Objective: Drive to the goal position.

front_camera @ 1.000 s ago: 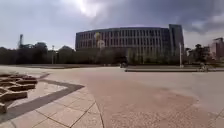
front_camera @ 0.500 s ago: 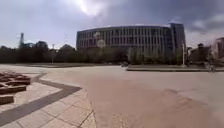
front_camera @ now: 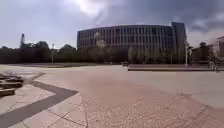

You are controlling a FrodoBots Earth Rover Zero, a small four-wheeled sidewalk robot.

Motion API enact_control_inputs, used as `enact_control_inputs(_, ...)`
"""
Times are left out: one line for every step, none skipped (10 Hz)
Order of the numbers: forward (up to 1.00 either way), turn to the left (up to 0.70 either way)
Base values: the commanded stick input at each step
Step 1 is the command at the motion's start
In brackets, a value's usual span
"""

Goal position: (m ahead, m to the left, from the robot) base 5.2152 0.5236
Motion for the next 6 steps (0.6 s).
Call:
enact_control_inputs(0.70,-0.01)
enact_control_inputs(0.70,-0.01)
enact_control_inputs(0.70,-0.01)
enact_control_inputs(0.70,-0.01)
enact_control_inputs(0.70,-0.01)
enact_control_inputs(0.70,-0.01)
